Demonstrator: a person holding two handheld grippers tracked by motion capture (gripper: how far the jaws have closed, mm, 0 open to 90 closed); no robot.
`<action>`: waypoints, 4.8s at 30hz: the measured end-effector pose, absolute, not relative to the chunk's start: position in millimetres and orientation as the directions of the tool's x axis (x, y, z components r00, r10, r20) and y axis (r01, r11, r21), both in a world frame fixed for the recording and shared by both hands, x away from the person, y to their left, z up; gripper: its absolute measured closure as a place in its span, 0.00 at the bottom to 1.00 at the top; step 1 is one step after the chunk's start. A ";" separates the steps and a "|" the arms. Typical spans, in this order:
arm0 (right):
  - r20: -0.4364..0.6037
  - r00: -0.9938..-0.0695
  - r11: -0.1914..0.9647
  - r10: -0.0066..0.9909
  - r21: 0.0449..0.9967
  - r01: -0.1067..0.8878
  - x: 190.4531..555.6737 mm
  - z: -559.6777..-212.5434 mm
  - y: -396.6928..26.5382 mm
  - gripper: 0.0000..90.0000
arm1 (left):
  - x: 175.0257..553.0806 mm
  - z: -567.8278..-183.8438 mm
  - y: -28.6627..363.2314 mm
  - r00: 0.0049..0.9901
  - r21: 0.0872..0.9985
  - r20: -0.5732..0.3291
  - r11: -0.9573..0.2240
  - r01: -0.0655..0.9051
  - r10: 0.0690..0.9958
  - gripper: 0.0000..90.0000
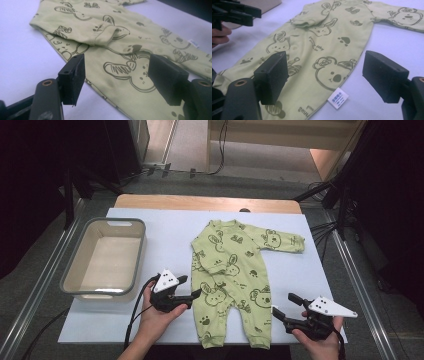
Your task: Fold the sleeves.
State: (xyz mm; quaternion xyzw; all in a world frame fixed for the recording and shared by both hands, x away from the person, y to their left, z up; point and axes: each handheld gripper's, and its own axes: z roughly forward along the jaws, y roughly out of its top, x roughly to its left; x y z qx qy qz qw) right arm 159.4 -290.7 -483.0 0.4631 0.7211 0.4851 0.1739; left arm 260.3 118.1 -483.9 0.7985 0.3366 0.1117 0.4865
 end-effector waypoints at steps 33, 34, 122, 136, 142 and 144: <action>0.191 -0.393 0.048 0.899 0.850 0.525 267.5 -460.2 -351.4 0.00 | 251.5 -478.7 145.2 0.752 0.880 -0.158 -0.254 0.401 0.639 0.00; 0.195 -0.389 0.045 0.901 0.848 0.528 272.1 -461.6 -352.6 0.00 | 251.3 -478.6 146.6 0.751 0.881 -0.158 -0.252 0.401 0.641 0.00; 0.107 -0.252 0.039 0.962 0.858 0.513 391.2 -450.0 -344.2 0.91 | 250.2 -480.9 147.2 0.759 0.877 -0.167 -0.256 0.406 0.629 0.00; 0.011 -0.433 0.209 0.901 0.865 0.456 358.8 -465.1 -253.2 0.91 | 249.7 -480.9 149.3 0.758 0.877 -0.165 -0.258 0.405 0.631 0.00; -0.001 -0.501 0.264 0.865 0.850 0.455 340.3 -483.6 -224.3 0.91 | 249.7 -479.9 149.8 0.759 0.879 -0.164 -0.256 0.403 0.630 0.00; -0.022 -0.529 0.296 0.848 0.848 0.439 334.0 -487.8 -217.6 0.91 | 249.8 -480.2 149.8 0.759 0.878 -0.162 -0.259 0.403 0.631 0.00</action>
